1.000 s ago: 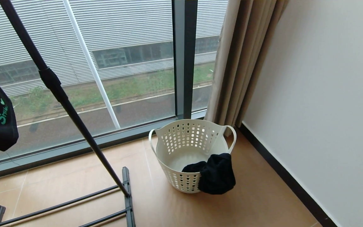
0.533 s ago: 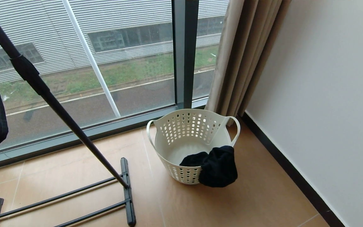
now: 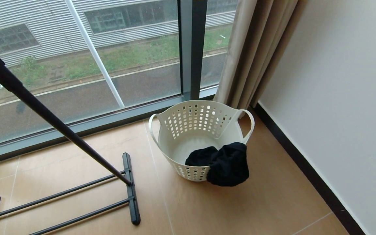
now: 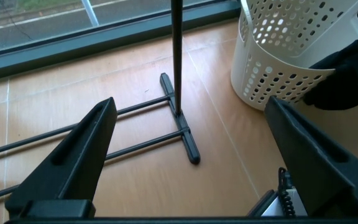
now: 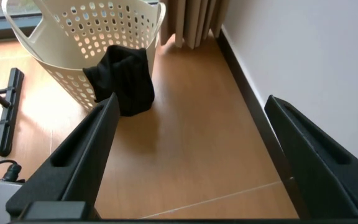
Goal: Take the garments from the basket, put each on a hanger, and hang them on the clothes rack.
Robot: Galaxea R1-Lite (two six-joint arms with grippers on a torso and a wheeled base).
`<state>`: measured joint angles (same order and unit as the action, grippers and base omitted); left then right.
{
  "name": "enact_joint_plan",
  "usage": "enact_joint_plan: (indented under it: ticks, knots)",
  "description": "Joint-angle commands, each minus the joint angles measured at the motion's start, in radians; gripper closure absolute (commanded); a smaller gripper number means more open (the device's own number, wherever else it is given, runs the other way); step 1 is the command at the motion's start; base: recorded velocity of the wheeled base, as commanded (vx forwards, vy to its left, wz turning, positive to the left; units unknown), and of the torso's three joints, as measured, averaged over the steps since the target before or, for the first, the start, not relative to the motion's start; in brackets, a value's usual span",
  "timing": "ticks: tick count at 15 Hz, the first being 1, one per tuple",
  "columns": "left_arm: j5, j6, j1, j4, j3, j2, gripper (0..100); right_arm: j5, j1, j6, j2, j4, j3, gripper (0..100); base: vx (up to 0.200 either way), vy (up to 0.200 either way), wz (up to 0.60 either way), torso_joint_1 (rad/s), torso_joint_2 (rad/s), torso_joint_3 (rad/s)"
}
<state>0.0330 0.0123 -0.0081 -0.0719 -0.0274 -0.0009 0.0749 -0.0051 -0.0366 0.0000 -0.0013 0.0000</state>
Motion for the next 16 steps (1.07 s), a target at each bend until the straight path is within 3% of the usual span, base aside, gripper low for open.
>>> enact_joint_plan:
  ticks: [1, 15, 16]
  knots:
    - [0.001, 0.000, -0.001, 0.000, 0.000, 0.001, 0, 0.000, 0.001, 0.000, 0.002, 0.000, 0.000, 0, 0.000, 0.000, 0.00, 0.002, -0.01, -0.085]
    - [0.001, 0.005, 0.000, 0.000, 0.000, 0.001, 0, 0.003, 0.005, -0.003, 0.011, 0.006, 0.000, 0, 0.000, 0.000, 0.00, 0.002, 0.00, -0.166]
    - [0.001, 0.009, -0.001, 0.000, 0.000, 0.001, 0, 0.002, 0.020, -0.005, 0.172, 0.050, -0.017, 0, 0.000, 0.000, 0.00, 0.002, 0.01, -0.090]
